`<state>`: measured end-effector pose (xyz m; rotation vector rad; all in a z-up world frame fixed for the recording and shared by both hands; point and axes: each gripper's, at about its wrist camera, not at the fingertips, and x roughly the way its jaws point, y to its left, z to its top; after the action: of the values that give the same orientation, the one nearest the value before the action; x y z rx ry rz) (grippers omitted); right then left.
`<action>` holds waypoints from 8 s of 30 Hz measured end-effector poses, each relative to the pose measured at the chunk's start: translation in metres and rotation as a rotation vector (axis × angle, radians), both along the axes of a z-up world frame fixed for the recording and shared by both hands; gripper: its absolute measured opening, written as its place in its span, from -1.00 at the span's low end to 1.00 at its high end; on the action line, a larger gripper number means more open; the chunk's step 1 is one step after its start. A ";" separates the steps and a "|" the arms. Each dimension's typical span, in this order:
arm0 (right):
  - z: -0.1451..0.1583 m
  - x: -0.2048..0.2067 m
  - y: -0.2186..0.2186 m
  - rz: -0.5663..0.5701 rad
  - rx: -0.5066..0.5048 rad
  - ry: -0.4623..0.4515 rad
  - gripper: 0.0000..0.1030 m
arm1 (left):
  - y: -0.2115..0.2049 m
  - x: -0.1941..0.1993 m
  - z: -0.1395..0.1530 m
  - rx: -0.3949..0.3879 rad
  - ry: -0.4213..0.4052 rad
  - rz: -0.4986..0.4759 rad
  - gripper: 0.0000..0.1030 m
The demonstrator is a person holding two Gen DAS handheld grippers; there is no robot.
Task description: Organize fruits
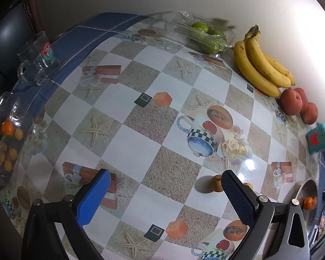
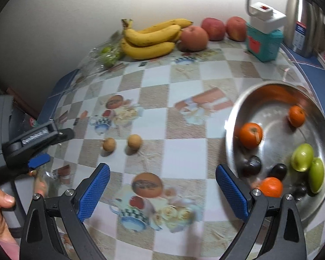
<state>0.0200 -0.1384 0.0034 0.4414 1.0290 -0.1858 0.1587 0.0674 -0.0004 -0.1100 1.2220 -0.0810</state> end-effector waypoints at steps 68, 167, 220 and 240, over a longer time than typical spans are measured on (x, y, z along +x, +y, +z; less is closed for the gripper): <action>-0.053 0.061 0.012 -0.026 0.060 0.067 -0.50 | -0.051 0.017 -0.048 -0.235 0.162 -0.166 0.06; -0.030 -0.117 -0.130 -0.435 0.112 0.182 -0.48 | -0.193 -0.120 -0.002 -0.086 0.066 -0.524 0.39; -0.002 -0.133 -0.055 -0.256 -0.142 0.094 0.93 | -0.081 -0.160 0.003 0.184 -0.038 -0.367 1.00; -0.006 -0.133 -0.057 -0.254 -0.145 0.108 0.93 | -0.085 -0.162 0.005 0.212 -0.052 -0.378 1.00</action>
<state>-0.1129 -0.1955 -0.0027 0.4328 1.0556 -0.5132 -0.0029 -0.0177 0.0050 0.3079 1.1797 -0.2804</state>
